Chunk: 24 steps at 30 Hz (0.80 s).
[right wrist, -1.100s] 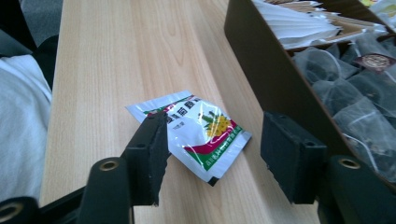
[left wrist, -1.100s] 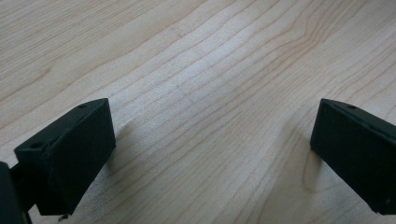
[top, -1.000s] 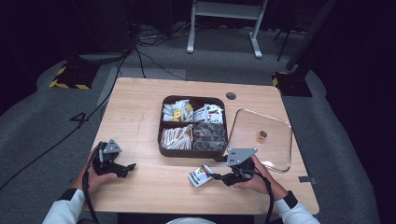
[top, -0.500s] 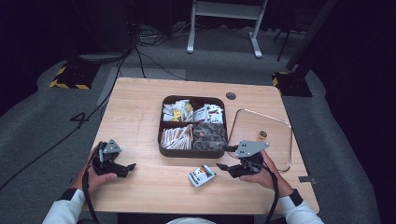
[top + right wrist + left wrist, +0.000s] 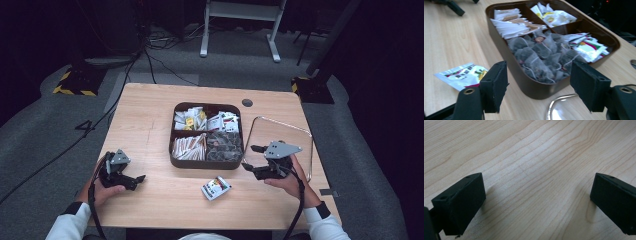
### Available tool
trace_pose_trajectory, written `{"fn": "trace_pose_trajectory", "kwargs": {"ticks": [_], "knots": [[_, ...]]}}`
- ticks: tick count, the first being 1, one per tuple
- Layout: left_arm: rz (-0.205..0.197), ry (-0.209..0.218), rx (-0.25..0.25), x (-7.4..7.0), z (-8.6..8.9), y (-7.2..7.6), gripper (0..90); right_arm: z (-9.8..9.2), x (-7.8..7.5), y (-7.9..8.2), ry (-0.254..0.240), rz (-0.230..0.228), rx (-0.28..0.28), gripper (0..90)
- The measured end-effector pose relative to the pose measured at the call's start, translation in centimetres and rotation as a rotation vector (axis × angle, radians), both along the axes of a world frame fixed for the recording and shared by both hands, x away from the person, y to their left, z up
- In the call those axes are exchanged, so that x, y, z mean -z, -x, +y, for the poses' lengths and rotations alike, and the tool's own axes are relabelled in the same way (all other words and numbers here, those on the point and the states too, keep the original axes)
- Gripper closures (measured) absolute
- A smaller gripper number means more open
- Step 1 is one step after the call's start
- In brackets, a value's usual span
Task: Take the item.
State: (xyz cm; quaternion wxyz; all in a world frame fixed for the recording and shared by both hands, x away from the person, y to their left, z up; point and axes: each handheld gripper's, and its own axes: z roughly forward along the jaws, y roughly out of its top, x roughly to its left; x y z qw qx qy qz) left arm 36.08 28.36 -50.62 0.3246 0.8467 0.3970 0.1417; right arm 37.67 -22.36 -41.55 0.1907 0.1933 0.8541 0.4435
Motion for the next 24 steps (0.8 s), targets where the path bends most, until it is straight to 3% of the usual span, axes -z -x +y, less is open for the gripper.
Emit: {"fn": "trace_pose_trajectory", "kwargs": {"ticks": [10, 24], "knots": [[-0.001, -0.002, 0.008, 0.0, 0.0, -0.2, 0.2, -2.3, 0.1, -2.1, -0.009, -0.008, 0.137, 30.7], [0.003, 0.003, 0.003, 0.0, 0.0, -0.1, 0.2, -4.9, 1.2, -4.3, 0.001, 0.034, 0.251, 30.1]]}}
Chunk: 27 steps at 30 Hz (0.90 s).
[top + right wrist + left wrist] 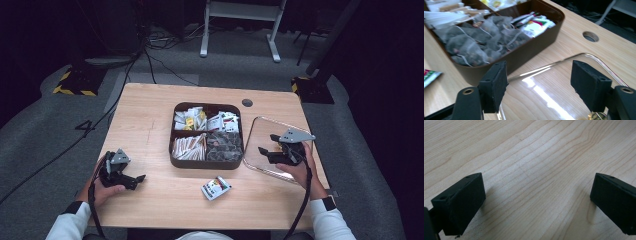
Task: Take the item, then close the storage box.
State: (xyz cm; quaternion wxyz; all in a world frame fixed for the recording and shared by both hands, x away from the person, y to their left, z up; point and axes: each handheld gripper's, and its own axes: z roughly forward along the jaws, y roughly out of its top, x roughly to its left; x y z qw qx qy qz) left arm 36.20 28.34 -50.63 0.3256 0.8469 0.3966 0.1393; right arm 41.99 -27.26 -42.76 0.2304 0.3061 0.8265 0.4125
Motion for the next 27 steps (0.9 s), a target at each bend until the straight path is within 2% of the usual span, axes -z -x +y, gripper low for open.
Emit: {"fn": "trace_pose_trajectory", "kwargs": {"ticks": [4, 5, 13, 20, 27], "knots": [[0.000, 0.000, -0.001, 0.0, 0.0, 0.0, 0.2, -0.8, 0.6, -0.8, 0.018, 0.008, 0.040, 30.0], [0.000, 0.000, -0.001, 0.0, 0.0, 0.0, 0.2, -1.3, 1.0, -1.3, 0.028, 0.021, 0.062, 30.0], [-0.002, -0.003, -0.001, 0.0, 0.0, 0.0, 0.2, -3.2, 2.7, -2.8, 0.039, 0.068, 0.135, 30.1], [0.000, 0.000, -0.001, 0.0, 0.0, 0.0, 0.2, -3.8, 3.1, -3.3, 0.041, 0.075, 0.155, 30.0], [0.001, -0.001, -0.002, 0.0, 0.0, 0.0, 0.2, -4.6, 4.1, -4.1, 0.032, 0.090, 0.208, 30.5]]}}
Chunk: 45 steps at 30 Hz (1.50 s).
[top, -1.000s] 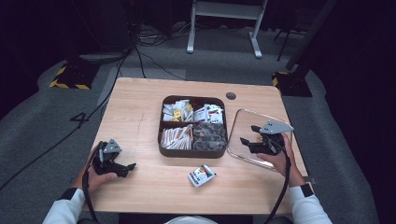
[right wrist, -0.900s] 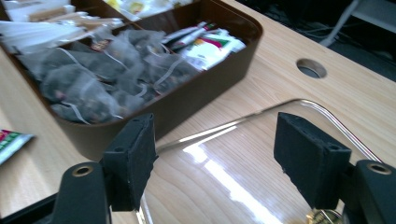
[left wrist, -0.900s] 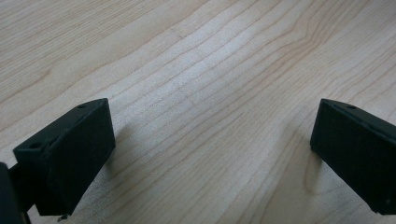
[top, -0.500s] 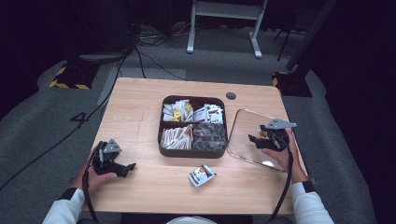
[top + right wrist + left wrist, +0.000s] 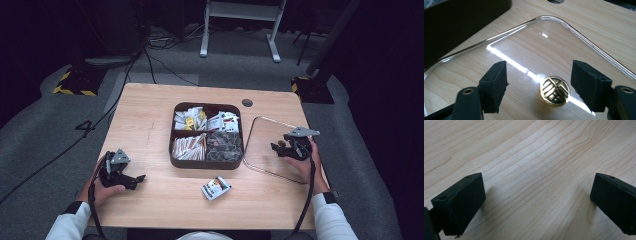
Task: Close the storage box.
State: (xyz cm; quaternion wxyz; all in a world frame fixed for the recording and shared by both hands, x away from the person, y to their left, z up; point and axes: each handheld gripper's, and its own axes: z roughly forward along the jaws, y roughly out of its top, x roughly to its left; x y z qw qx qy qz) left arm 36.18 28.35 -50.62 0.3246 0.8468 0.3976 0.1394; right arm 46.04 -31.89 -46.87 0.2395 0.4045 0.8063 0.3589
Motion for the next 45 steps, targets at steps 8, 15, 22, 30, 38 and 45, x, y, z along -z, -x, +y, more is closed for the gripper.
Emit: {"fn": "trace_pose_trajectory", "kwargs": {"ticks": [8, 15, 22, 30, 38, 45], "knots": [[-0.003, -0.001, -0.011, 0.0, 0.0, 0.1, 0.4, -0.5, 1.0, -0.8, -0.016, 0.021, 0.026, 30.5], [-0.003, -0.002, -0.012, 0.0, 0.0, 0.1, 0.4, -0.9, 1.8, -1.3, -0.018, 0.046, 0.046, 30.4], [-0.003, -0.001, -0.011, 0.0, 0.0, 0.1, 0.4, -1.2, 2.6, -1.7, 0.014, 0.059, 0.074, 31.9], [-0.003, -0.001, -0.011, 0.0, 0.0, 0.1, 0.4, -1.6, 2.8, -1.9, -0.043, 0.079, 0.067, 38.7], [-0.003, -0.001, -0.011, 0.0, 0.0, 0.1, 0.4, -2.0, 2.7, -1.7, -0.072, 0.091, 0.047, 55.7], [-0.003, -0.001, -0.011, 0.0, 0.0, 0.1, 0.4, -1.7, 2.6, -1.6, -0.054, 0.096, 0.038, 59.0]]}}
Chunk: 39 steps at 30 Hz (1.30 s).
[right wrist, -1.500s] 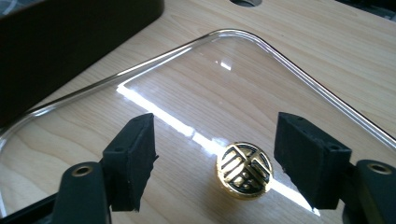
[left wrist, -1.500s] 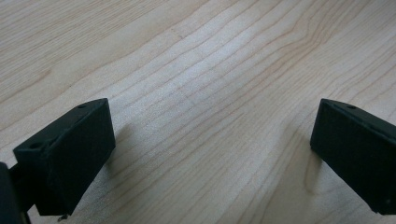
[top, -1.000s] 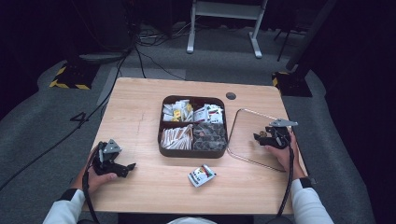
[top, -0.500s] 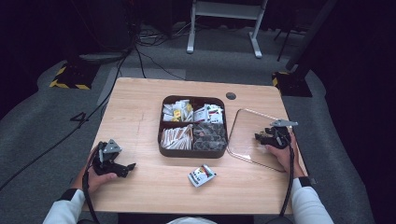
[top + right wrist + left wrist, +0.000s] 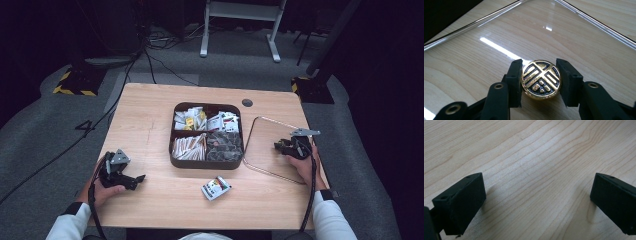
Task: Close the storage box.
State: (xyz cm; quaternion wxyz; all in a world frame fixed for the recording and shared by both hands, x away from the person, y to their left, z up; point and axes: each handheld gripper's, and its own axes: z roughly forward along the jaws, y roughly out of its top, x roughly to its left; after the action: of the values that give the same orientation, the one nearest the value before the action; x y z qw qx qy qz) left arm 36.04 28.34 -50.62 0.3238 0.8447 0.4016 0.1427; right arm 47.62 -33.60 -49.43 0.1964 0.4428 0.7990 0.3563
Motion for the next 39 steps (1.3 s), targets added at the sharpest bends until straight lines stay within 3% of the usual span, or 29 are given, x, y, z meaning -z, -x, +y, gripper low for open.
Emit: {"fn": "trace_pose_trajectory", "kwargs": {"ticks": [12, 21, 26, 39], "knots": [[0.000, 0.000, 0.000, 0.0, 0.0, 0.0, 0.4, -0.1, -0.2, 0.2, 0.012, 0.003, -0.001, 59.4], [0.000, 0.000, 0.000, 0.0, 0.0, 0.0, 0.4, 0.0, -1.0, 0.5, 0.012, -0.021, -0.010, 59.4], [0.000, -0.001, -0.001, 0.0, 0.0, 0.0, 0.4, -0.2, -1.6, 0.6, 0.027, -0.043, -0.016, 59.4], [0.000, 0.000, 0.000, 0.0, 0.0, 0.0, 0.4, -1.1, -3.5, 1.0, 0.011, -0.075, -0.011, 59.4]]}}
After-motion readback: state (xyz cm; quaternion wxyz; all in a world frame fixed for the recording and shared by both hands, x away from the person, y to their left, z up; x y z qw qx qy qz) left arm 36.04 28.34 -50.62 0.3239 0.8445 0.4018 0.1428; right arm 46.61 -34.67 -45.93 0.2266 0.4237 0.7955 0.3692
